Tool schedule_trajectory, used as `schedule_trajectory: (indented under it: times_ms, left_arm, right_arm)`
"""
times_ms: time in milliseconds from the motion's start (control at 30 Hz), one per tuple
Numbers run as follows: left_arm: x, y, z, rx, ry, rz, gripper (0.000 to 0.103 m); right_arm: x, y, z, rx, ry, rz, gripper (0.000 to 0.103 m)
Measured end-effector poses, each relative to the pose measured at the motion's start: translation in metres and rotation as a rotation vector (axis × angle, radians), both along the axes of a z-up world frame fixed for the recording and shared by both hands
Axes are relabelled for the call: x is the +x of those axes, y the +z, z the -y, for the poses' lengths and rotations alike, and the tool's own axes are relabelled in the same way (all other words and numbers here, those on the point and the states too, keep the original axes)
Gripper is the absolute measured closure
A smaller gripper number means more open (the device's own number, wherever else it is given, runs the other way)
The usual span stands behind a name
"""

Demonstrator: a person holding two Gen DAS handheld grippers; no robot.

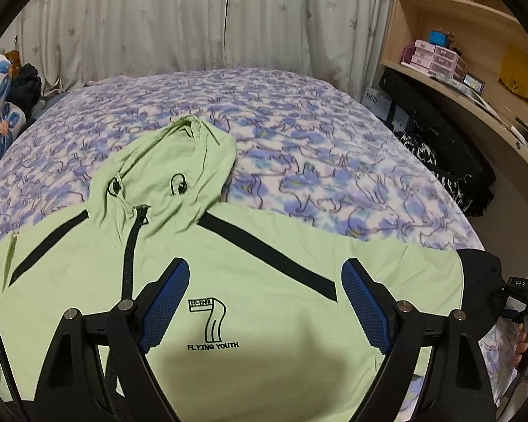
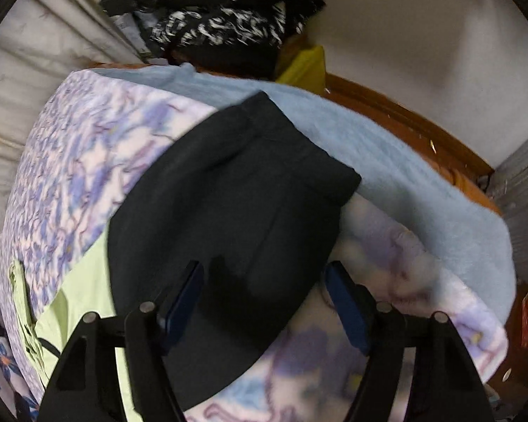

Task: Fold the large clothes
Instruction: 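Reach the right gripper to the black sleeve cuff and grasp it, then lift the black sleeve with the right gripper and lay it across the jacket body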

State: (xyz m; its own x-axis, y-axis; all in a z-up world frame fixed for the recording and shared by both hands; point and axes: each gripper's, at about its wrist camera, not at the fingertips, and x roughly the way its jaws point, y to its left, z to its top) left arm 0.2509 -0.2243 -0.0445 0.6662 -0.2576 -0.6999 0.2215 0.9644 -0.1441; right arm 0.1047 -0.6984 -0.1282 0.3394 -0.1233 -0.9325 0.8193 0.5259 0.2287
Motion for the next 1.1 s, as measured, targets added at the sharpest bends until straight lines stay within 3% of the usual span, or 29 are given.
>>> schedule_trajectory:
  times_ms: [67,133,200,267,467,600,733,867,967,1100]
  left_arm:
    - [0.001,-0.005,0.001,0.005,0.002,-0.018,0.016]
    - [0.003,-0.008,0.001,0.01,0.0,-0.038,0.016]
    - [0.004,-0.011,-0.001,0.019,0.008,-0.05,0.016]
    - [0.004,-0.012,-0.006,0.023,0.017,-0.059,0.016]
    - [0.007,-0.01,-0.028,0.055,0.06,-0.093,0.016]
    - [0.003,-0.005,-0.051,0.087,0.103,-0.065,0.016]
    - [-0.008,0.0,-0.085,0.102,0.147,-0.009,0.016]
    - [-0.018,-0.003,-0.121,0.06,0.181,0.011,0.016]
    - [-0.023,-0.01,-0.147,0.06,0.214,-0.02,0.016]
    - [-0.027,-0.021,-0.172,0.066,0.235,-0.077,0.016]
  right_arm:
    - [0.002,-0.005,0.002,-0.013,-0.008,0.008,0.034]
    - [0.006,-0.003,-0.002,-0.056,-0.002,0.009,0.051]
    - [0.007,0.0,-0.003,-0.065,0.006,0.022,0.091]
    - [0.005,0.01,-0.006,-0.095,-0.004,0.054,0.094]
    - [0.019,0.081,-0.06,-0.273,0.113,0.226,0.096]
    - [0.044,0.139,-0.148,-0.354,0.349,0.361,0.096]
    - [0.068,0.166,-0.257,-0.375,0.644,0.435,0.095]
    - [0.079,0.15,-0.351,-0.368,0.878,0.414,0.095]
    - [0.082,0.107,-0.417,-0.398,1.023,0.304,0.094]
    - [0.079,0.051,-0.458,-0.348,1.089,0.135,0.088]
